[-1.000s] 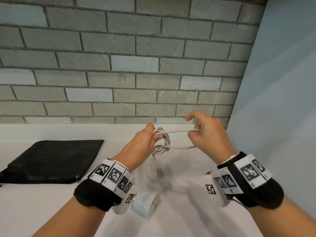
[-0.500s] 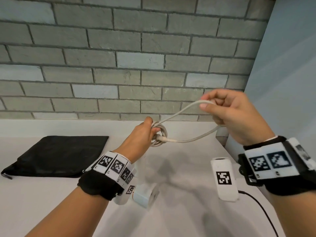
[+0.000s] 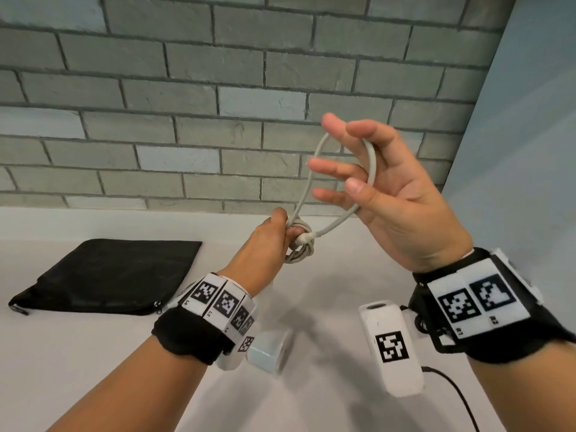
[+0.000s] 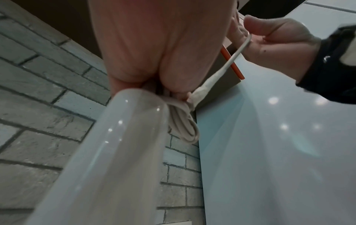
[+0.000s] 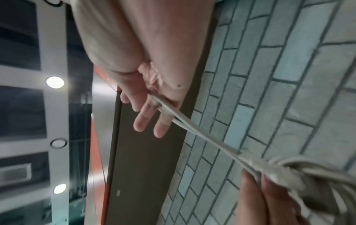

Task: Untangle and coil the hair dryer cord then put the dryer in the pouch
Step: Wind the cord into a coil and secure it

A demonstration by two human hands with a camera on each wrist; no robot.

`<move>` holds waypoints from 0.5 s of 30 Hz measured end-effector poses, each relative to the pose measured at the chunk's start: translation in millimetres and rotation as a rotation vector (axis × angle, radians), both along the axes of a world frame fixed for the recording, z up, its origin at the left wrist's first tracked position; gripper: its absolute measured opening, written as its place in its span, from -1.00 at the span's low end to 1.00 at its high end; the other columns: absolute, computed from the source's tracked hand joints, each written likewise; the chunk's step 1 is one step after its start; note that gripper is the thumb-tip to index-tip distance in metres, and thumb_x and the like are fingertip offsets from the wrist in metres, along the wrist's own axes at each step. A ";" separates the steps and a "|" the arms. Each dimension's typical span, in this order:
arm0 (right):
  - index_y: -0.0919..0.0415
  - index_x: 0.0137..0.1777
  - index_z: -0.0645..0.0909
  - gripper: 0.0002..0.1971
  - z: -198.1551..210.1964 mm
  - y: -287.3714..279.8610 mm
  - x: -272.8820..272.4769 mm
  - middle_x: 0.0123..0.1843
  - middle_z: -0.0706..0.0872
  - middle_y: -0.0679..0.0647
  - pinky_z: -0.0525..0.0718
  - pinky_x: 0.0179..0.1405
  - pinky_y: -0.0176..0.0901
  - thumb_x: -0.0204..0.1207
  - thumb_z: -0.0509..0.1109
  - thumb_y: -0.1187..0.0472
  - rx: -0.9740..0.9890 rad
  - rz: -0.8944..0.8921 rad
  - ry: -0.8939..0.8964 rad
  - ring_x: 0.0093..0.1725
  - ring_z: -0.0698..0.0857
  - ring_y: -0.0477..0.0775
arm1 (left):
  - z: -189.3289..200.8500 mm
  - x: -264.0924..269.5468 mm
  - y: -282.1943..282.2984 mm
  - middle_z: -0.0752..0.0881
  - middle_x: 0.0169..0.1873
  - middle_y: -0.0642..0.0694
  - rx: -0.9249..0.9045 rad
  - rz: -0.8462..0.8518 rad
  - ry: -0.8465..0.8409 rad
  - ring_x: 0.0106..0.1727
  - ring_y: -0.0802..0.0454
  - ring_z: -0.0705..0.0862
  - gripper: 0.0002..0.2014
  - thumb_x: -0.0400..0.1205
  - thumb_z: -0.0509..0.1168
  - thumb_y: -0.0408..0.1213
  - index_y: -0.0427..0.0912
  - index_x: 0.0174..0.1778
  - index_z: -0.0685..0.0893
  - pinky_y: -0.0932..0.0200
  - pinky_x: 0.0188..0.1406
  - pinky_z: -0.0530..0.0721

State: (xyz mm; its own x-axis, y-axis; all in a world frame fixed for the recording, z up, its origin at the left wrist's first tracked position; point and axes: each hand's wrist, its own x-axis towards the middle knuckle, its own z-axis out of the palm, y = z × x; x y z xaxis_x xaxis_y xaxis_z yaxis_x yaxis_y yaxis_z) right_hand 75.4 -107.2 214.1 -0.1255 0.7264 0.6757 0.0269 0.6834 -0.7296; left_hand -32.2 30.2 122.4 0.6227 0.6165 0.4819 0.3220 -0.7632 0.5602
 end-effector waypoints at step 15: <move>-0.20 0.18 0.45 -0.70 -48.7 -6.8 75.8 -0.20 0.67 -0.05 0.70 -0.23 -0.04 0.53 0.24 0.18 -0.206 -0.735 -0.506 -0.31 0.62 -0.03 | -3.5 -9.7 9.9 0.46 -0.51 0.02 0.025 0.049 -0.066 -0.47 0.11 0.44 -0.72 0.69 0.00 -0.05 -0.21 -0.11 0.40 0.35 -0.48 0.41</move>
State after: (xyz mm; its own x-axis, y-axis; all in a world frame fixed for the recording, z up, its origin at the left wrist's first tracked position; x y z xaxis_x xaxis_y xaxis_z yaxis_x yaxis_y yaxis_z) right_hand 151.1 -114.0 165.3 0.1701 0.8407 0.5141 0.7531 0.2256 -0.6180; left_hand -41.9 40.0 118.9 0.5580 0.6327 0.5370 0.3223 -0.7615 0.5623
